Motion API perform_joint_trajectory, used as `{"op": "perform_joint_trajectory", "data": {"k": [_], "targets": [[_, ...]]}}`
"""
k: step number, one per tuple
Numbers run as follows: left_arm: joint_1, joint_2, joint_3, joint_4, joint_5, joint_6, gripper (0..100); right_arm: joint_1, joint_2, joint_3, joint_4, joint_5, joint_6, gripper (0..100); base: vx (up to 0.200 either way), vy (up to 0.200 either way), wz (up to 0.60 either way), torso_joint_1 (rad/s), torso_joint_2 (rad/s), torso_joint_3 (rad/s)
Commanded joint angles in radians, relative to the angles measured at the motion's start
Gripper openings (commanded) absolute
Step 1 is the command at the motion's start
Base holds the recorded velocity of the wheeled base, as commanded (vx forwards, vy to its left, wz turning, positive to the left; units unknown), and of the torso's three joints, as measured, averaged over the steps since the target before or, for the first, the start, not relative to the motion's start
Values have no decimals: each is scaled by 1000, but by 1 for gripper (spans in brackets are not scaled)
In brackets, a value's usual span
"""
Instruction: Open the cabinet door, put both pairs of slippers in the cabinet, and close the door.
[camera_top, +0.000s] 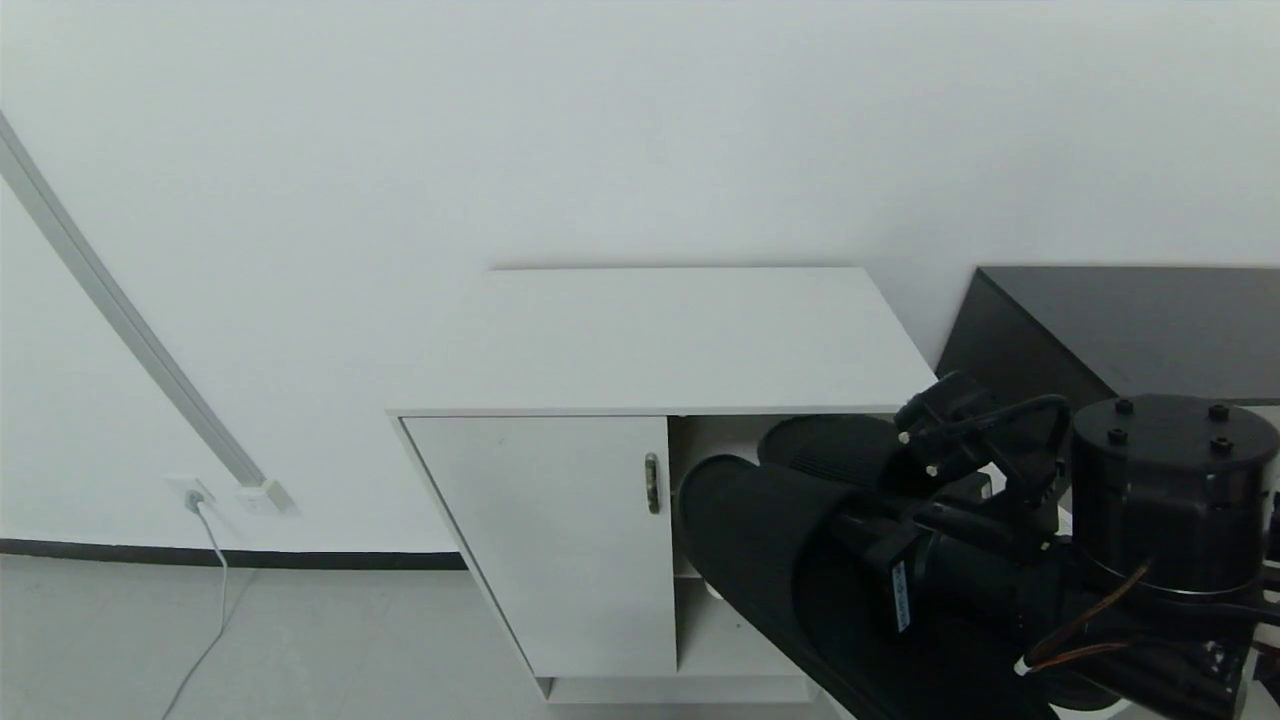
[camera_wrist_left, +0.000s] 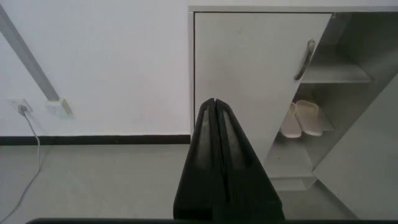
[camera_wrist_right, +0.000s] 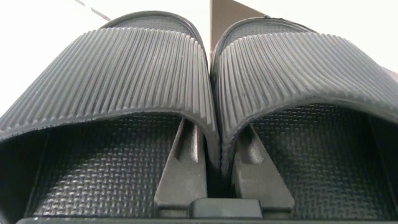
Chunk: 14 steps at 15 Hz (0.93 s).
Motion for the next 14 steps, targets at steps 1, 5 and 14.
{"op": "perform_joint_trajectory", "data": {"k": [1, 5, 14], "targets": [[0, 1, 0, 0, 0, 0, 0, 3, 4, 3, 0, 11, 0, 0, 0, 0, 0, 0, 0, 0], [0, 1, 0, 0, 0, 0, 0, 6, -2, 9, -1, 14, 0, 0, 0, 0, 0, 0, 0, 0], [0, 1, 0, 0, 0, 0, 0, 6, 0, 20, -7, 14, -1, 0, 0, 0, 0, 0, 0, 0]]}}
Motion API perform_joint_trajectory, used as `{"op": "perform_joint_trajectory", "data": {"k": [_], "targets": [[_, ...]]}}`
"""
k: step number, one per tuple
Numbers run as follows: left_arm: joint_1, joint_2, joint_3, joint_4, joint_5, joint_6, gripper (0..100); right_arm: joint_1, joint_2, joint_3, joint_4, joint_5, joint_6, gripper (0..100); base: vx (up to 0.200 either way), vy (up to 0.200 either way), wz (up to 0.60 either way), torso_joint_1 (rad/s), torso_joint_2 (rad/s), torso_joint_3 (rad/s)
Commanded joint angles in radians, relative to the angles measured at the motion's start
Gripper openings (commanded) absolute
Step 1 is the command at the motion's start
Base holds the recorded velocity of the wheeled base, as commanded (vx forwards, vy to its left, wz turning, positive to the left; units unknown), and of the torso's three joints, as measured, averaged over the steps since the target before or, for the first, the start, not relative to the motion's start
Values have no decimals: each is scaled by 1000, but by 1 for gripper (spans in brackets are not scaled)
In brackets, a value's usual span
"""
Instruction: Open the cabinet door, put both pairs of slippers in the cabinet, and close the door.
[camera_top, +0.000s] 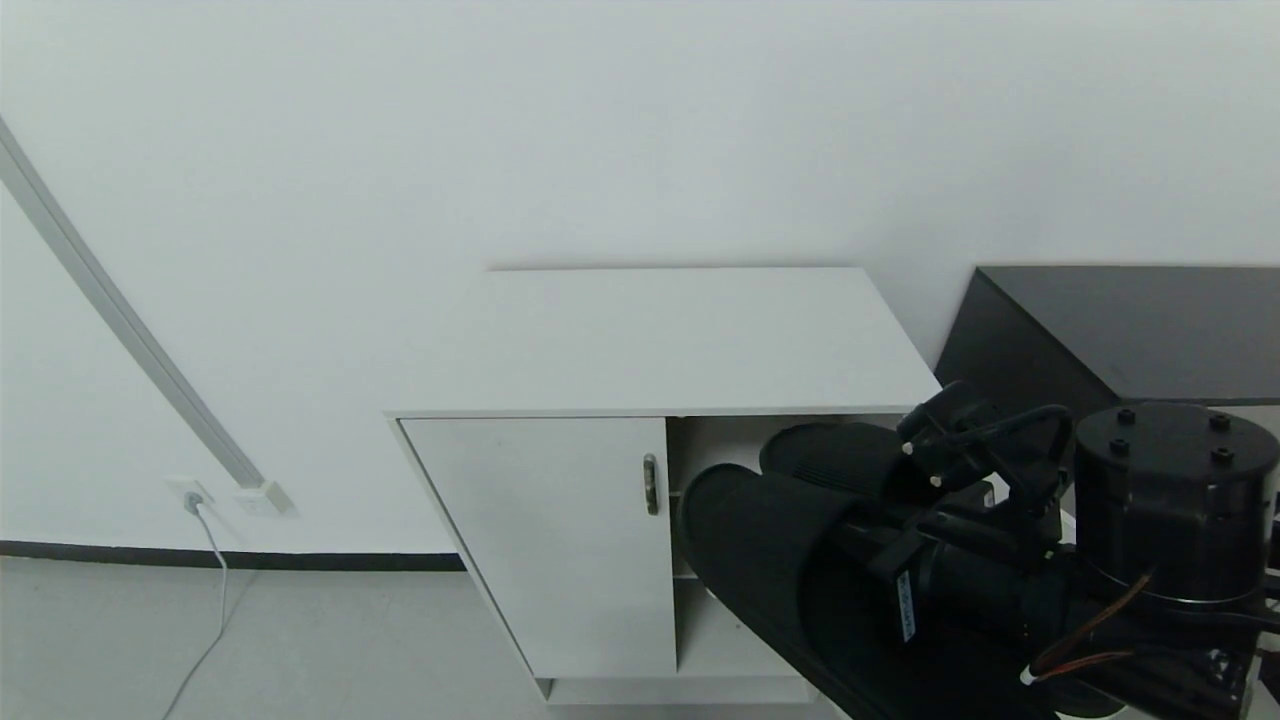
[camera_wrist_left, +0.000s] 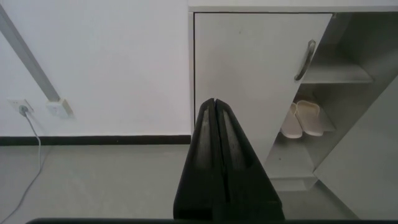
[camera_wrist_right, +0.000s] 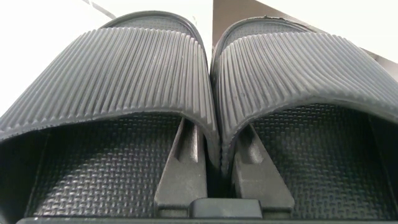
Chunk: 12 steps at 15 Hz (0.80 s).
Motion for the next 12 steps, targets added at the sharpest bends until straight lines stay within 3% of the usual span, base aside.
{"op": "perform_joint_trajectory", "data": {"k": [1, 12], "targets": [[0, 1, 0, 0, 1, 0, 0, 1, 2, 0, -1, 0, 0, 0, 0, 0, 0, 0, 0, 0], [0, 1, 0, 0, 1, 0, 0, 1, 4, 1, -1, 0, 0, 0, 0, 0, 0, -199, 488, 283]]}}
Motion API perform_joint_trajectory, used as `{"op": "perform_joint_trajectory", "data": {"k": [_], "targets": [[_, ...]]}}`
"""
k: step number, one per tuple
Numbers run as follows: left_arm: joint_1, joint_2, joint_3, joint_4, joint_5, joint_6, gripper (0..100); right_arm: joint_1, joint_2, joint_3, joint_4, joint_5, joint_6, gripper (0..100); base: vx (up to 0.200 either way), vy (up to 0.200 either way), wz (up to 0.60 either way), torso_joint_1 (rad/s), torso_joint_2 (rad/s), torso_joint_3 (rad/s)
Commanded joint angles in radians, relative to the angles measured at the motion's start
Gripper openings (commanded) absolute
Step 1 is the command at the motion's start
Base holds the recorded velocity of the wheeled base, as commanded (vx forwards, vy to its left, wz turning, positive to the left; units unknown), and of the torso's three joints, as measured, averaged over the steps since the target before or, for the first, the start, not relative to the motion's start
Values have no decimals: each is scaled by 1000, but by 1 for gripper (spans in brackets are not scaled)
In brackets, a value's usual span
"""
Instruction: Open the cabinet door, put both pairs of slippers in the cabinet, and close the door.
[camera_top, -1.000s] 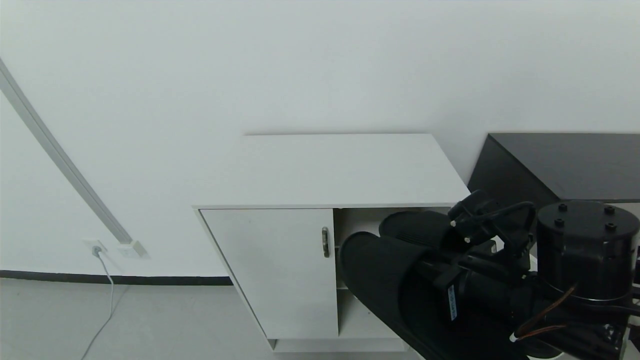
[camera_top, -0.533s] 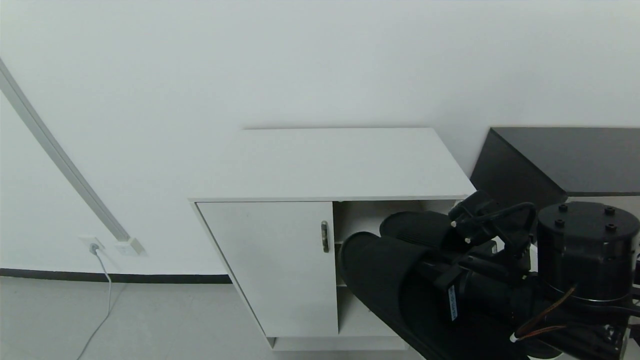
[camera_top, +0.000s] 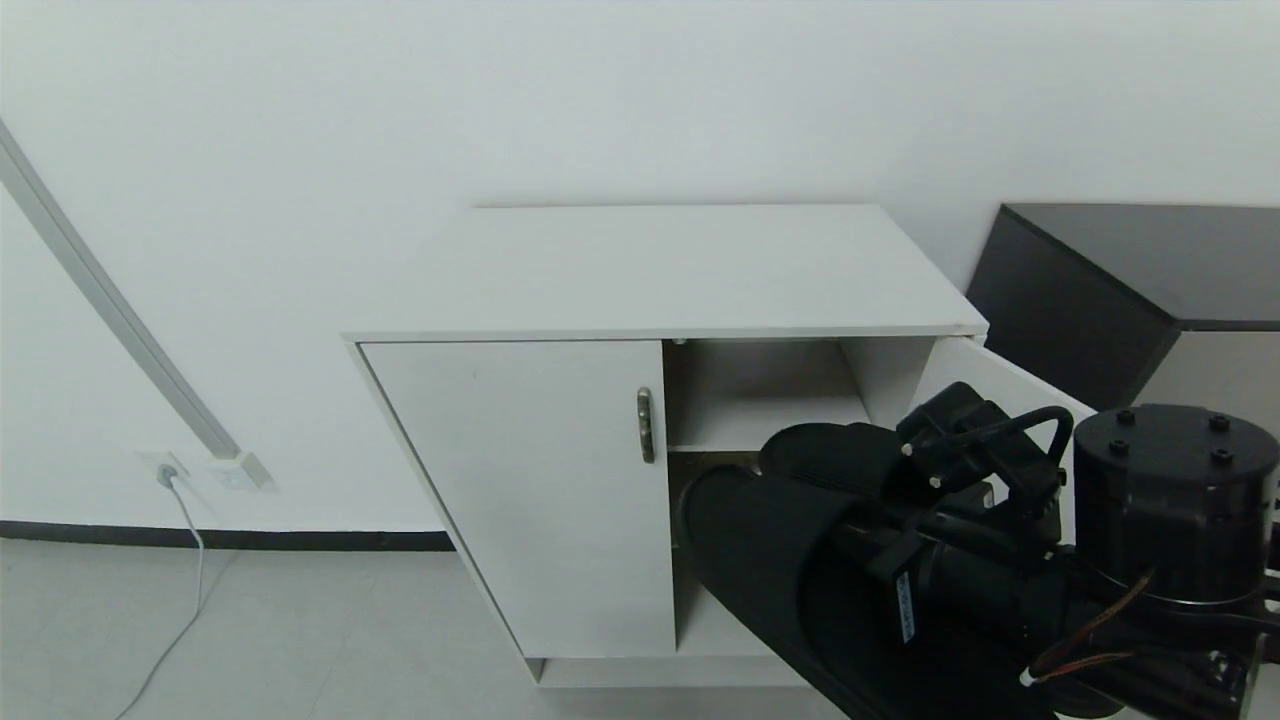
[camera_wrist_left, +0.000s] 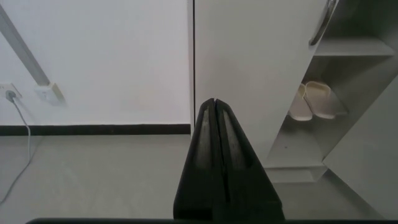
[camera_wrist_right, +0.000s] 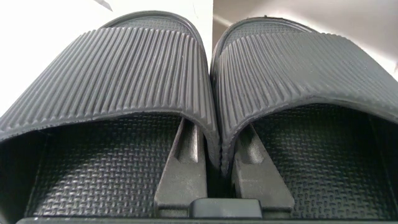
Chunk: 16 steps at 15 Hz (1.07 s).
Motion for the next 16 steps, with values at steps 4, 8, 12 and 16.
{"op": "perform_joint_trajectory", "data": {"k": [4, 8, 12, 16], "targets": [[0, 1, 0, 0, 1, 0, 0, 0, 4, 0, 0, 0, 0, 0, 0, 0, 0, -185, 508, 321], [0, 1, 0, 0, 1, -2, 0, 0, 5, 0, 0, 0, 0, 0, 0, 0, 0, -150, 480, 321], [0, 1, 0, 0, 1, -2, 0, 0, 5, 0, 0, 0, 0, 0, 0, 0, 0, -127, 465, 332], [0, 1, 0, 0, 1, -2, 0, 0, 5, 1, 0, 0, 0, 0, 0, 0, 0, -82, 447, 362]]}}
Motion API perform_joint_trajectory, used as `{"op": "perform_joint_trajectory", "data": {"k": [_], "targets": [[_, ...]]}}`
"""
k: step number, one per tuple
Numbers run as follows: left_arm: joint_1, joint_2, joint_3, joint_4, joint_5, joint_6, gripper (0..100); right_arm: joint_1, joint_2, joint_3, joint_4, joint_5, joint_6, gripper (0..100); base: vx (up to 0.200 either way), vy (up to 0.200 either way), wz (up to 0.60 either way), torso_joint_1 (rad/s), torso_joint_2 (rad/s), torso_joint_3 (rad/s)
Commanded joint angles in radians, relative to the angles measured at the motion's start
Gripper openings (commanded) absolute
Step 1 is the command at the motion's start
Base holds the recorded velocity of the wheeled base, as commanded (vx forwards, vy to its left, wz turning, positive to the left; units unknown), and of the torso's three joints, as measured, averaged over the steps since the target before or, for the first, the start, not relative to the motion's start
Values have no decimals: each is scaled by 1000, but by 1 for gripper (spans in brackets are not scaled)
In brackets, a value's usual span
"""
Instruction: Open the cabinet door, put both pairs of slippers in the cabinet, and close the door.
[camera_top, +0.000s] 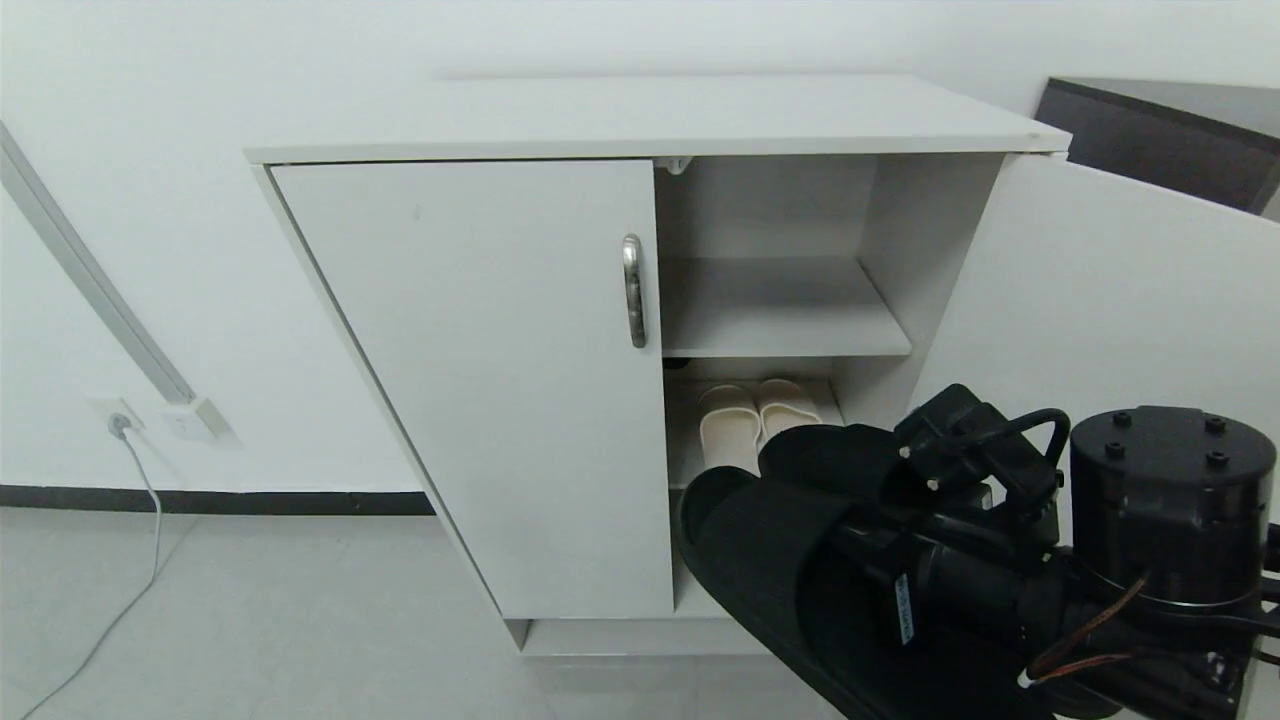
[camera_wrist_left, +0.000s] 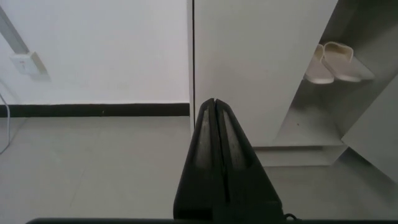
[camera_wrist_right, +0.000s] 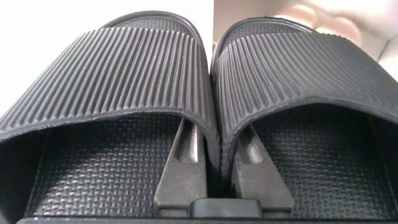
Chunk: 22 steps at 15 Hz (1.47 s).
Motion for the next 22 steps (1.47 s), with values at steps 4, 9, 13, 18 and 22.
{"op": "perform_joint_trajectory", "data": {"k": [4, 9, 13, 18, 22], "targets": [[0, 0, 0, 0, 0, 0, 0, 0, 3, 5, 0, 0, 0, 0, 0, 0, 0, -24, 394, 365], [0, 0, 0, 0, 0, 0, 0, 0, 3, 13, -11, 0, 0, 0, 0, 0, 0, 1, 47, 39], [0, 0, 0, 0, 0, 0, 0, 0, 7, 14, -20, -5, -9, 0, 0, 0, 0, 0, 0, 0], [0, 0, 0, 0, 0, 1, 0, 107, 210, -244, 24, -460, 98, 0, 0, 0, 0, 0, 0, 0], [0, 0, 0, 0, 0, 1, 0, 109, 263, -474, 153, -598, 120, 0, 0, 0, 0, 0, 0, 0]]}}
